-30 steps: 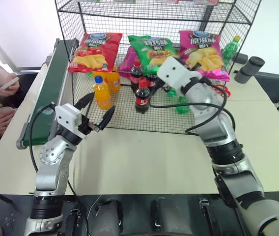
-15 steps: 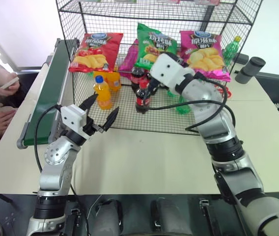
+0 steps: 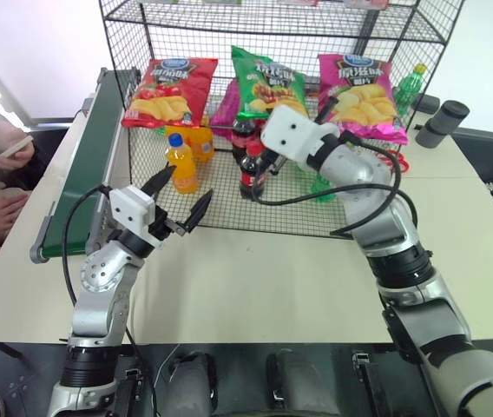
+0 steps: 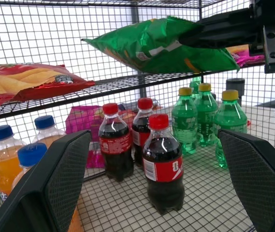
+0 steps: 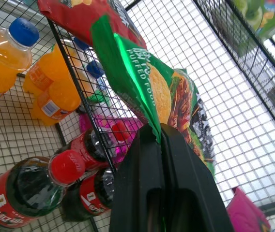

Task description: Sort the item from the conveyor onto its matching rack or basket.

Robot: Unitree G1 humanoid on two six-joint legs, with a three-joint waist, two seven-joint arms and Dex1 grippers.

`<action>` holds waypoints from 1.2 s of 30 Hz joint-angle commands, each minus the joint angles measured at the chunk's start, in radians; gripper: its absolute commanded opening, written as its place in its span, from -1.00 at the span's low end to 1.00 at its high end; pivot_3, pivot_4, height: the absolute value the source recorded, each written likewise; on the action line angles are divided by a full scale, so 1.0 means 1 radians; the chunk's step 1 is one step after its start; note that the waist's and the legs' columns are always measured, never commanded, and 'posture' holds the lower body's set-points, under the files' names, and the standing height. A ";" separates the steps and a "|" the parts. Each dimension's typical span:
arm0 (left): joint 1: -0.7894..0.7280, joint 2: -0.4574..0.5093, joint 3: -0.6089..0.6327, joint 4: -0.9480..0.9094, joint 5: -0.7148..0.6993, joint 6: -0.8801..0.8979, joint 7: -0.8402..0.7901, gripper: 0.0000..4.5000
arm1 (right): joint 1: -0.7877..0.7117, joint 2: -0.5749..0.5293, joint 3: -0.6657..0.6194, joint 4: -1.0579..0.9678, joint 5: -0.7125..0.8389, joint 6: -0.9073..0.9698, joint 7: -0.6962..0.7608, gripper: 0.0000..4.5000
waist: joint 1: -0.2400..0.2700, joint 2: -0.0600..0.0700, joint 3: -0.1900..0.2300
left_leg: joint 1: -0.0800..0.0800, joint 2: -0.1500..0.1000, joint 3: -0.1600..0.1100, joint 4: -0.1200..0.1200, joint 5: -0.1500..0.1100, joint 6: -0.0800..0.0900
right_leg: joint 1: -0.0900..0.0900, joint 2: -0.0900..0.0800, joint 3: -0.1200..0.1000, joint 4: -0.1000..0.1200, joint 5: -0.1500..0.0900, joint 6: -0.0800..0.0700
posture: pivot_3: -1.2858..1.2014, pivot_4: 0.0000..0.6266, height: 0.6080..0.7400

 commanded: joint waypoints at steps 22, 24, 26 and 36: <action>0.001 -0.013 -0.022 -0.018 0.006 -0.027 0.009 1.00 | -0.134 0.069 -0.003 0.192 -0.024 -0.047 -0.086 -0.43 | -0.001 0.000 0.000 | 0.000 0.000 0.000 0.000 0.000 0.000 | 0.000 0.000 0.000 0.000 0.000 0.000 | 0.03 -0.52 1.00; -0.002 -0.013 -0.025 -0.015 0.008 -0.030 0.006 1.00 | -0.129 0.064 -0.003 0.181 -0.018 -0.044 -0.075 -0.02 | -0.001 0.000 0.000 | 0.000 0.000 0.000 0.000 0.000 0.000 | 0.000 0.000 0.000 0.000 0.000 0.000 | 0.03 -0.52 1.00; -0.005 -0.014 -0.027 -0.014 0.008 -0.030 0.006 1.00 | -0.126 0.059 0.000 0.171 -0.018 -0.049 -0.072 0.34 | -0.001 0.000 0.000 | 0.000 0.000 0.001 0.000 0.000 0.000 | 0.000 0.000 0.000 0.000 0.000 0.000 | 0.03 -0.52 1.00; -0.009 -0.017 -0.037 -0.018 0.011 -0.024 0.006 1.00 | -0.063 0.036 -0.004 0.097 0.034 -0.040 -0.005 0.34 | 0.000 0.000 0.000 | 0.000 0.000 0.000 0.000 0.000 0.000 | 0.000 0.000 0.000 0.000 0.000 0.000 | 0.03 -0.52 1.00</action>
